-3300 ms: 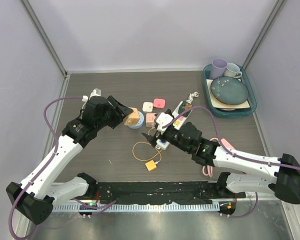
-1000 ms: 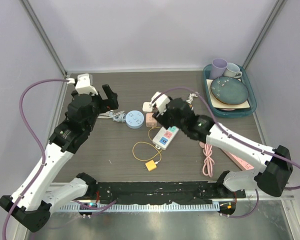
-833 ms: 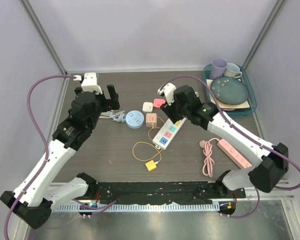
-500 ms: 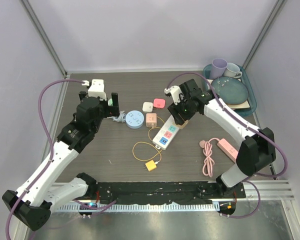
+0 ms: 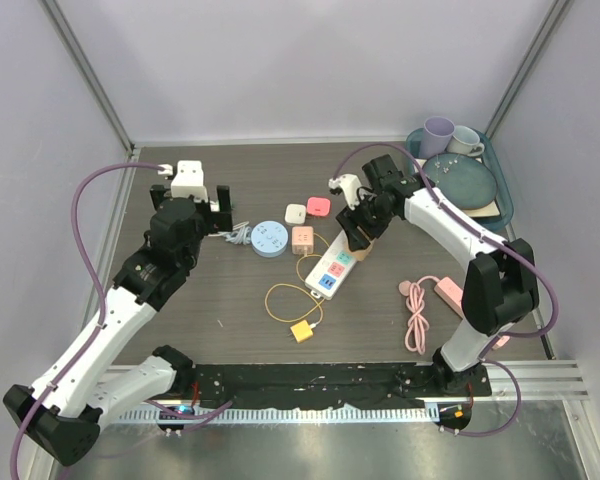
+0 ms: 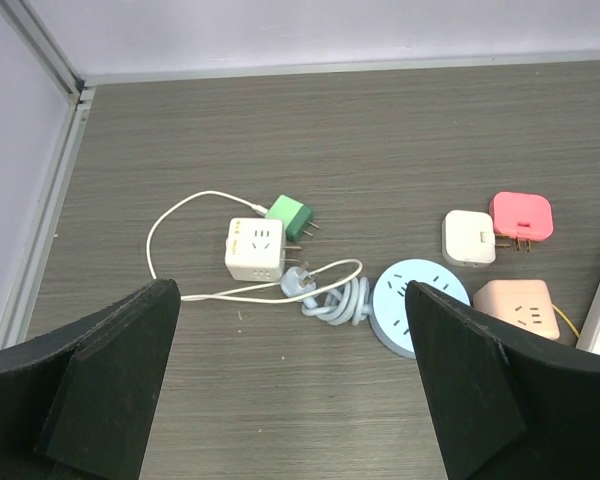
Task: Insert the plug
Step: Insert the plug into the socket.
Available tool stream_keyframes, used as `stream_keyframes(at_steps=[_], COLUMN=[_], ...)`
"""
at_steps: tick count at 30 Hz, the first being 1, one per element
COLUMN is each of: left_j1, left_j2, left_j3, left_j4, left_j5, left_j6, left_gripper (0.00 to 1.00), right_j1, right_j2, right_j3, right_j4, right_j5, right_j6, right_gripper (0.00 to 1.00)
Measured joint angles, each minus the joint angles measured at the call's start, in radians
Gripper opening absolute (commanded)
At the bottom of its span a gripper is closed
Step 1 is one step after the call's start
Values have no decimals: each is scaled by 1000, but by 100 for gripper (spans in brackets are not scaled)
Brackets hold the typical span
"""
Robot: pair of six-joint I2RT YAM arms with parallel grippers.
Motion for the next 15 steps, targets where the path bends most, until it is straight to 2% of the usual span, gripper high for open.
stream_keyframes(at_steps=[15], left_j1=[0], left_j2=[0], left_j3=[-2], left_j4=[5], left_j5=[-13], left_j6=[20], left_gripper=[100], right_j1=[-10], right_j2=[55], right_j3=[0], right_j4=[80], right_j5=[-15], right_j6=[-60], right_gripper=[1])
